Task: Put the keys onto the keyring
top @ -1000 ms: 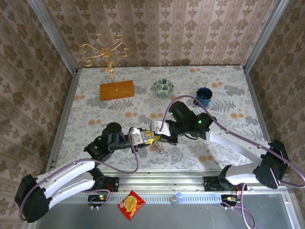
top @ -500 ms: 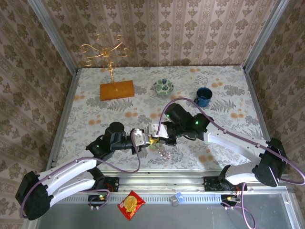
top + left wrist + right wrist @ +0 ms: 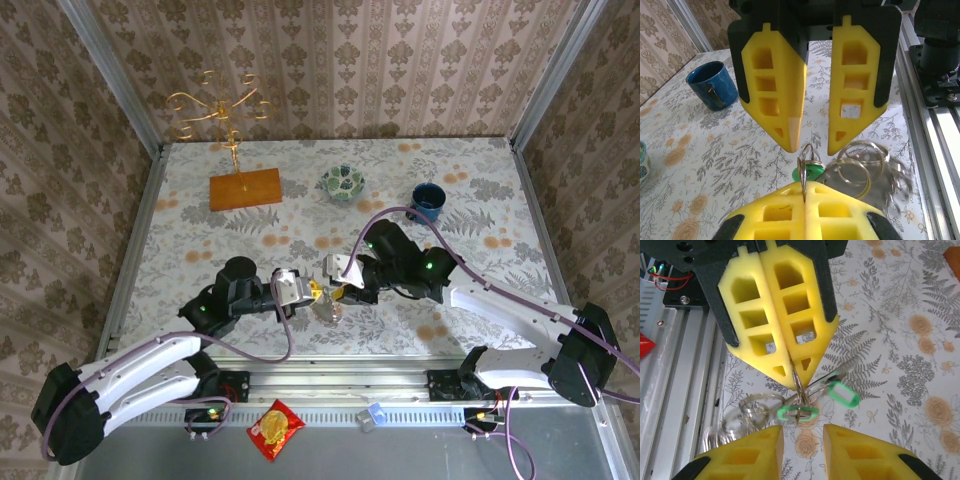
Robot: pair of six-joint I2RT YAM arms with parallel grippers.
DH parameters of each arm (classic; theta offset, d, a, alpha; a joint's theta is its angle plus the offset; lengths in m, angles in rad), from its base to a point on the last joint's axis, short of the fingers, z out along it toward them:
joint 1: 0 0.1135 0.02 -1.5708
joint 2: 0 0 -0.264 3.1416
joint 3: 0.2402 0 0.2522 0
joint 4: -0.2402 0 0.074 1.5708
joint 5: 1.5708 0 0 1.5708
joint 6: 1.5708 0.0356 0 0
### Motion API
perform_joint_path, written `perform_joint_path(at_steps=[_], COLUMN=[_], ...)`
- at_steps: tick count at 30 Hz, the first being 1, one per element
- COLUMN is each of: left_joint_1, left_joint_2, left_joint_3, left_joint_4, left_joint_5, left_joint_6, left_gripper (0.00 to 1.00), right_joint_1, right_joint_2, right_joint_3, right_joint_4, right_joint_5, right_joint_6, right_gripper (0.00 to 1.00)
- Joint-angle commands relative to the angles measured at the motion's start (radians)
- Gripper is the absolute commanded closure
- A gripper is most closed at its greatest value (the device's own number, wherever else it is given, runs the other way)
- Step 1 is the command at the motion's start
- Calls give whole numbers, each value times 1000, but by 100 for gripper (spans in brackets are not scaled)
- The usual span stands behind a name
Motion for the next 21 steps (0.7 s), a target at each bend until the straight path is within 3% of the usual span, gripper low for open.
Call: perform_joint_path(at_steps=[1, 9, 16, 21], left_joint_1=[7, 7, 7, 8], left_joint_2=[-18, -17, -25, -35], left_joint_3=[-9, -15, -19, -39], left_joint_4=[63, 75, 82, 127], left_joint_5=[18, 18, 21, 17], left_joint_6=[-21, -24, -25, -30], left_gripper=[100, 100, 100, 100], right_joint_1=[1, -2, -12, -41], right_joint_2=[-6, 0, 8, 29], right_joint_3=[-15, -16, -9, -9], right_joint_4=[52, 73, 54, 29], right_joint_5=[-40, -47, -48, -16], right_joint_6=[42, 55, 61, 56], right_gripper=[72, 74, 93, 100])
